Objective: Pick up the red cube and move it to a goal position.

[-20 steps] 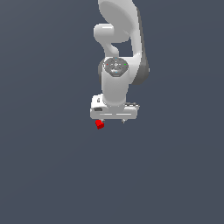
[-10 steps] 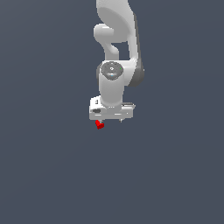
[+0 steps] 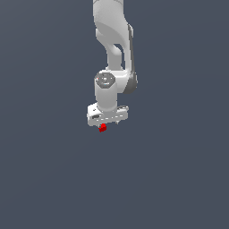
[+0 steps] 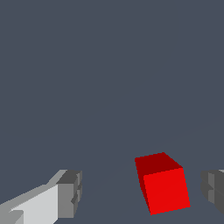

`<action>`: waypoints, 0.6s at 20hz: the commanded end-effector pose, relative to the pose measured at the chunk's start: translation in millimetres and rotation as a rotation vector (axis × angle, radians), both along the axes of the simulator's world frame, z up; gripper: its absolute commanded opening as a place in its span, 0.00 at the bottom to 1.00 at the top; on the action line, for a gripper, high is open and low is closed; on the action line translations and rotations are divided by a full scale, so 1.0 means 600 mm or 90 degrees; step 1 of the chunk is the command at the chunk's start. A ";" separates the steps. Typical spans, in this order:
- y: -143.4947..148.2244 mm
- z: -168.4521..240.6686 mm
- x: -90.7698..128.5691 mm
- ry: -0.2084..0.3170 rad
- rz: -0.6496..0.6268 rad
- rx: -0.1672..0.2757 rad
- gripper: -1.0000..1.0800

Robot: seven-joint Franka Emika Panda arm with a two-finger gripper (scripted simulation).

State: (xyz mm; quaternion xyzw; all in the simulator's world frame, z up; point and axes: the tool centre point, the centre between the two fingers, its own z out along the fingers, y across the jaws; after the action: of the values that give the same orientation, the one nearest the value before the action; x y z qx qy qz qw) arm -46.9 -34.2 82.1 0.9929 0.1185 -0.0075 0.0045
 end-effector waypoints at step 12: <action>-0.059 -0.092 -0.037 -0.008 0.114 0.007 0.96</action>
State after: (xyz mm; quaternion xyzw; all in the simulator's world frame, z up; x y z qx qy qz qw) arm -68.3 -67.4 30.8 0.9798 0.1997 -0.0015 0.0004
